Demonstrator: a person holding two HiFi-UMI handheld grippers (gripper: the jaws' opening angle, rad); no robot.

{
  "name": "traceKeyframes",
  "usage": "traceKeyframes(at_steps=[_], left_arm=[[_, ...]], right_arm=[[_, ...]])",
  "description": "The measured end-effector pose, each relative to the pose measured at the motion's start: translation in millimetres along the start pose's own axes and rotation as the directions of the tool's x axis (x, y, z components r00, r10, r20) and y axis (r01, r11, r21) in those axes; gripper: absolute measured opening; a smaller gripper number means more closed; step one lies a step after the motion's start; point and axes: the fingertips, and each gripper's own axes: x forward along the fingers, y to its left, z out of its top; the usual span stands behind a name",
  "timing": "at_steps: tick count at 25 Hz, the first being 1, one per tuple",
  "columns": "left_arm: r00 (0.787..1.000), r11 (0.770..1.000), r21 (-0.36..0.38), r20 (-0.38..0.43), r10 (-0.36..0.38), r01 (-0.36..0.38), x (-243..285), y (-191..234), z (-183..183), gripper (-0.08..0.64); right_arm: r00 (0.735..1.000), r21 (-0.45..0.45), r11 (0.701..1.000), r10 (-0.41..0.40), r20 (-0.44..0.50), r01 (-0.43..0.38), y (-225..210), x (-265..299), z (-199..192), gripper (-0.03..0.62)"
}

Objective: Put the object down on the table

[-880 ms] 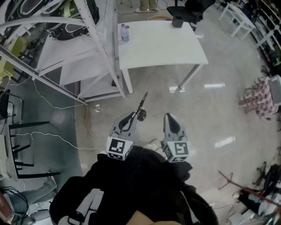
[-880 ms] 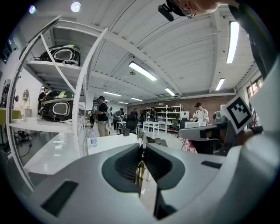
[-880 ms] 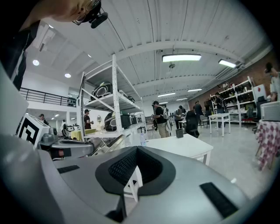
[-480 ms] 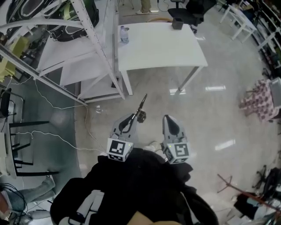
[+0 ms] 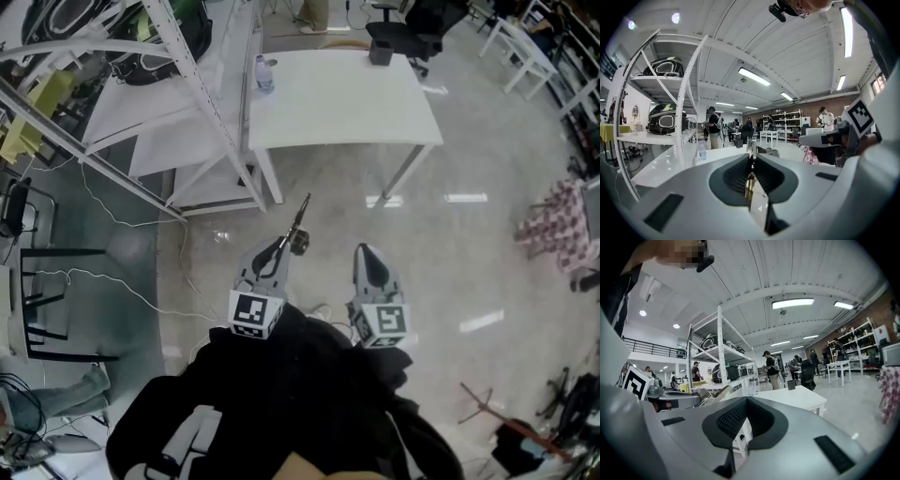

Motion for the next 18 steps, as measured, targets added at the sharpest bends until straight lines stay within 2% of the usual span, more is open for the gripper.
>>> traceKeyframes(at_steps=[6,13,18], left_arm=[[1.000,1.000,0.006,-0.023,0.011,-0.011,6.4,-5.2,-0.7,0.026],[0.999,0.999,-0.033,-0.028,0.016,-0.017,35.4,-2.8,-9.5,0.026],[0.999,0.997,-0.072,-0.039,0.025,-0.028,70.6,4.5,-16.7,0.026]], right_arm=[[0.999,0.018,0.999,-0.039,-0.037,0.040,-22.4,-5.7,-7.4,0.002],[0.999,0.006,1.000,-0.019,-0.028,0.019,-37.2,10.5,-4.9,0.002],[0.997,-0.024,1.000,-0.006,-0.083,0.004,-57.9,36.5,-5.3,0.002]])
